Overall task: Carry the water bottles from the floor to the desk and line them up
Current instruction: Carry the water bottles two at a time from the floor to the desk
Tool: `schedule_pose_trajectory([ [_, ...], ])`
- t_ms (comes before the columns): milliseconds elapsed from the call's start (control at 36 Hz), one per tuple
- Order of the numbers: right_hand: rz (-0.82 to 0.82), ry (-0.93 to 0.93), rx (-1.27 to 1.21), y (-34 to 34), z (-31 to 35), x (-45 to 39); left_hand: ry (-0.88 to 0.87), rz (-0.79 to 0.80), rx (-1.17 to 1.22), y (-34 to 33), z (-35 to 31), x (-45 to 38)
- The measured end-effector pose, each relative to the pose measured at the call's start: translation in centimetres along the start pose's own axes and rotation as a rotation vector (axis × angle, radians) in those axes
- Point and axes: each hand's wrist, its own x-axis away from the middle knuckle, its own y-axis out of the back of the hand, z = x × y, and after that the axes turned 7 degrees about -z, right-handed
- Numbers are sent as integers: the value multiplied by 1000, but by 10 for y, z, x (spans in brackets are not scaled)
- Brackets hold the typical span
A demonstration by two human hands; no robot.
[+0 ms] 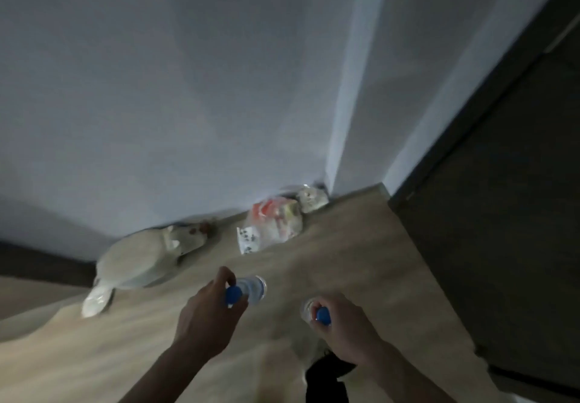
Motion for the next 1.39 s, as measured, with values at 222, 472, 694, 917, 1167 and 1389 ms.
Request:
schedule_pose_trajectory([
  [222,-49,203,107,-93,170,11,158,-168,106,98,172,57],
  [472,11,439,149,-166,353,30,328,-339,171,189,325,122],
  [694,114,700,208,-222,510,28,478,-529,244,261,436,169],
  [917,287,928,257,-304,660,10,705,-736,313,330,532,198],
  [1167,479,1201,315,-413,812,28,922,-948,376,399,623,247],
  [1389,528,1375,393,-514,928,75,1112,-1081,303,442,731,306],
])
